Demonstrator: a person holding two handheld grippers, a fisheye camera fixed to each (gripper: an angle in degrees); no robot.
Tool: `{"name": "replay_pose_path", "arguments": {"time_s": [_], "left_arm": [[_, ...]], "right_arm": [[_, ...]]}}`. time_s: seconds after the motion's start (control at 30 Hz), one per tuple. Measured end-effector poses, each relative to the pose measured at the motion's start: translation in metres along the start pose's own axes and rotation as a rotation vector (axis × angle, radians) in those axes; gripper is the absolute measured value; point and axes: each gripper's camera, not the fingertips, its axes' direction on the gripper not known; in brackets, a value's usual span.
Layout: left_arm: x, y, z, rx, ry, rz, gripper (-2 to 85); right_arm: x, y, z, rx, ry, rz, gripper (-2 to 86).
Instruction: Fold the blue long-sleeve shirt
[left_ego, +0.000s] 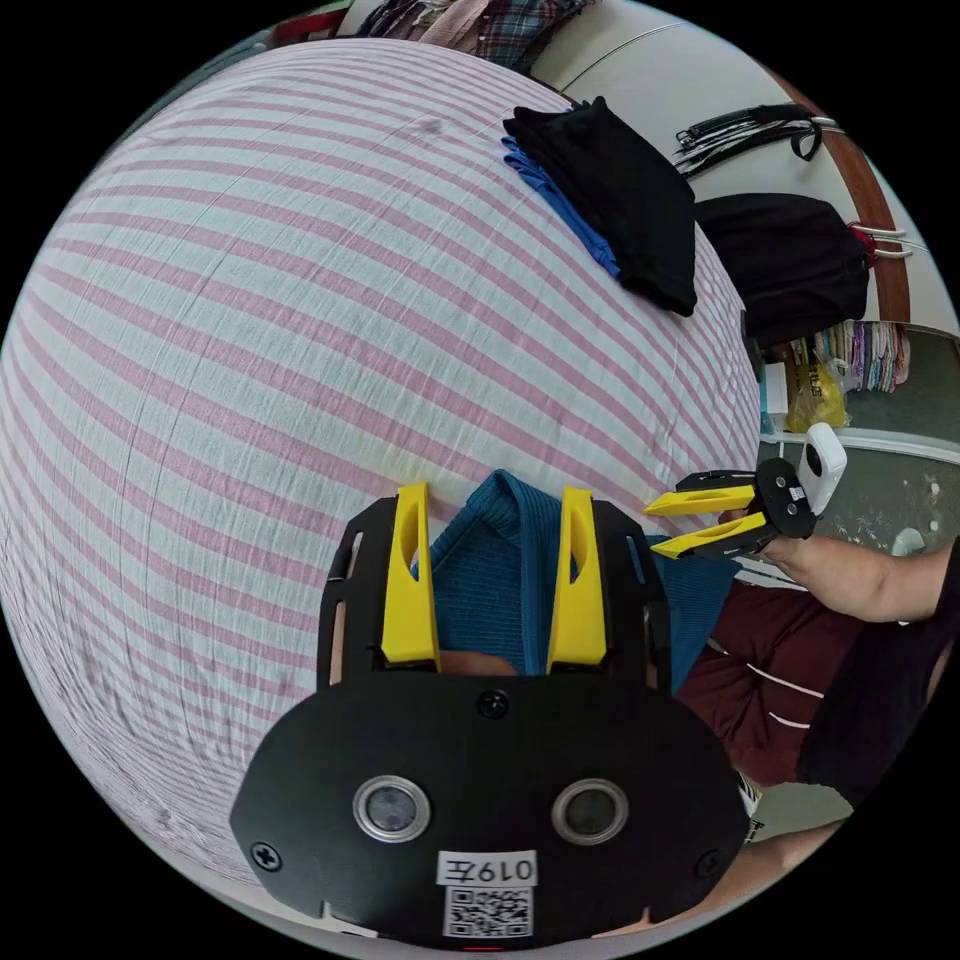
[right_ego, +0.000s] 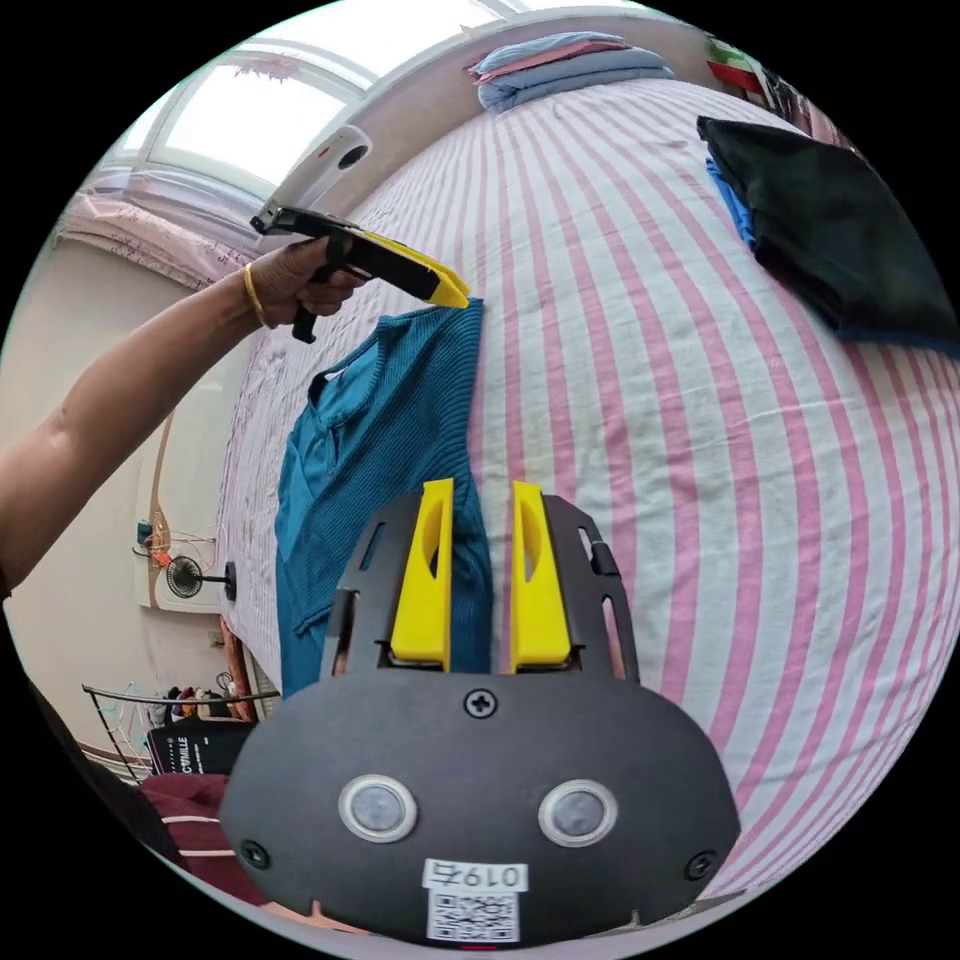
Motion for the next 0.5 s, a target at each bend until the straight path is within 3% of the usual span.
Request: {"name": "replay_pose_path", "arguments": {"time_s": [0.23, 0.5], "left_arm": [[-0.017, -0.012, -0.004, -0.041, 0.128, 0.056, 12.9], [-0.028, -0.021, 0.004, -0.139, 0.153, 0.091, 11.7]], "right_arm": [[0.074, -0.011, 0.01, 0.015, -0.153, 0.103, 8.4], [0.127, -0.026, 0.018, -0.027, -0.238, 0.099, 8.4]]}}
